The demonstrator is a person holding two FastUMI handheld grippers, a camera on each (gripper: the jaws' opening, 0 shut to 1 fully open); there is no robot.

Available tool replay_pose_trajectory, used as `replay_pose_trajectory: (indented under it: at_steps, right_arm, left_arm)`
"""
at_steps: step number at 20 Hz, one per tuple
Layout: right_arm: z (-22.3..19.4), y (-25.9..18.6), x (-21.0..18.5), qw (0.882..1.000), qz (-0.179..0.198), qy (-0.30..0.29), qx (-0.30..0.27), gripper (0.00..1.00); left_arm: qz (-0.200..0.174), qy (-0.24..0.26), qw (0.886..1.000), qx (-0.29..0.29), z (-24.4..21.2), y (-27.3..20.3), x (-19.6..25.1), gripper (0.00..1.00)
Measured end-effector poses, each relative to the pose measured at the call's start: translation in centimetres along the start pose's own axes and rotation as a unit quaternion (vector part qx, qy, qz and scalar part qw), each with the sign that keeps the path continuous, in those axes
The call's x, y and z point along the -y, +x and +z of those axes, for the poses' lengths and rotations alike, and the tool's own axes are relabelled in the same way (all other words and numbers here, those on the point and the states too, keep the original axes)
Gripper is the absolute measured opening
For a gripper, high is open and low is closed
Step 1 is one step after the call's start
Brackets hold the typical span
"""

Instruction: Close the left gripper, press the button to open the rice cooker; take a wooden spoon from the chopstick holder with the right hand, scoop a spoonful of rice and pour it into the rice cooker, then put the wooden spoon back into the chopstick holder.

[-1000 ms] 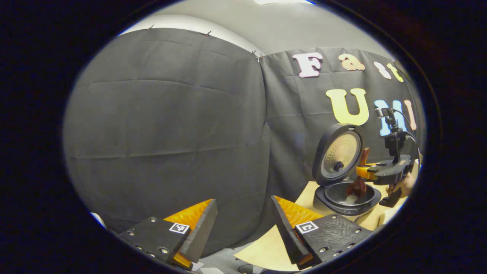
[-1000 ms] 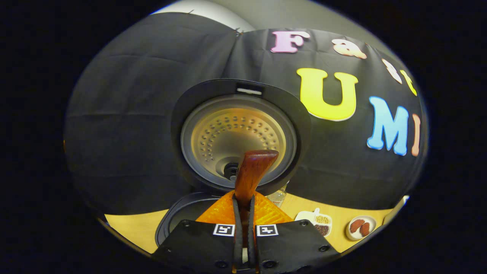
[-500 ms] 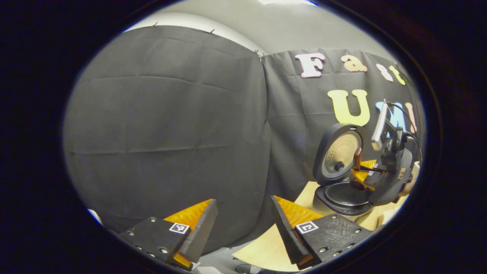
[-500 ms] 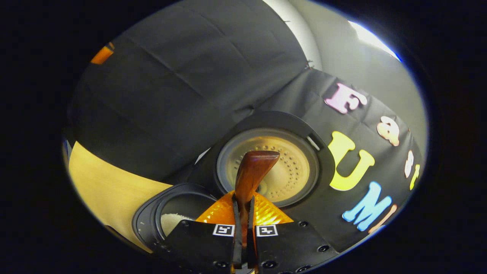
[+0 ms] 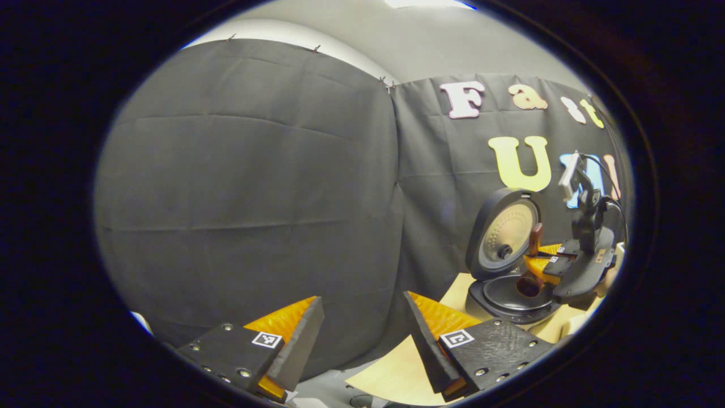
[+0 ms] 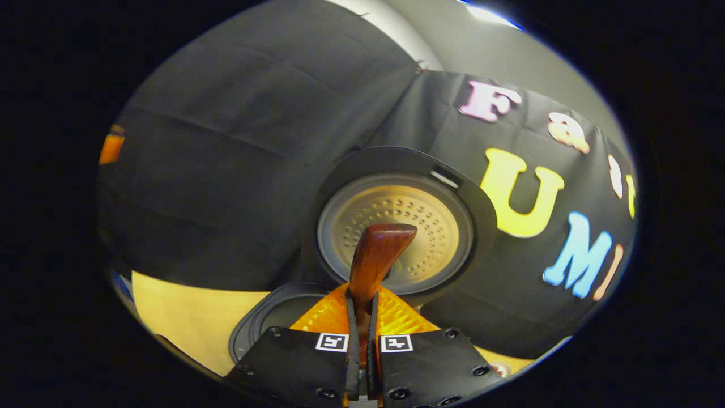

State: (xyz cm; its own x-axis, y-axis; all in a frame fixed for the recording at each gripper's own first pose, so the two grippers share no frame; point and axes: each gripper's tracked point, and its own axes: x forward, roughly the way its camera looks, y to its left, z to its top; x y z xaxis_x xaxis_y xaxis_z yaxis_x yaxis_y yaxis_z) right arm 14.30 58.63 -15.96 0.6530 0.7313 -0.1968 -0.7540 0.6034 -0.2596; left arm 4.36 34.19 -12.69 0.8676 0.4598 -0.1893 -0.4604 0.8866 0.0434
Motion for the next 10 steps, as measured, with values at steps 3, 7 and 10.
replay_pose_trajectory:
  at_steps: [3, 7, 10]
  right_arm:
    - [0.5, -0.9, 1.1, 0.994, 0.005, 0.112, -0.007, 0.07]
    - [1.0, -2.1, 4.6, 0.971, -0.003, 0.241, -0.006, 0.1]
    - [1.8, -4.1, 7.8, 0.956, -0.021, 0.294, 0.006, 0.07]
  left_arm:
    - [-0.007, 0.005, 1.0, 0.007, 0.9, -0.3, 0.4, 0.87]
    - [-0.023, 0.007, 1.0, 0.014, 2.4, -0.8, 1.4, 0.87]
    - [-0.039, 0.012, 0.999, 0.019, 3.1, -0.2, 4.4, 0.87]
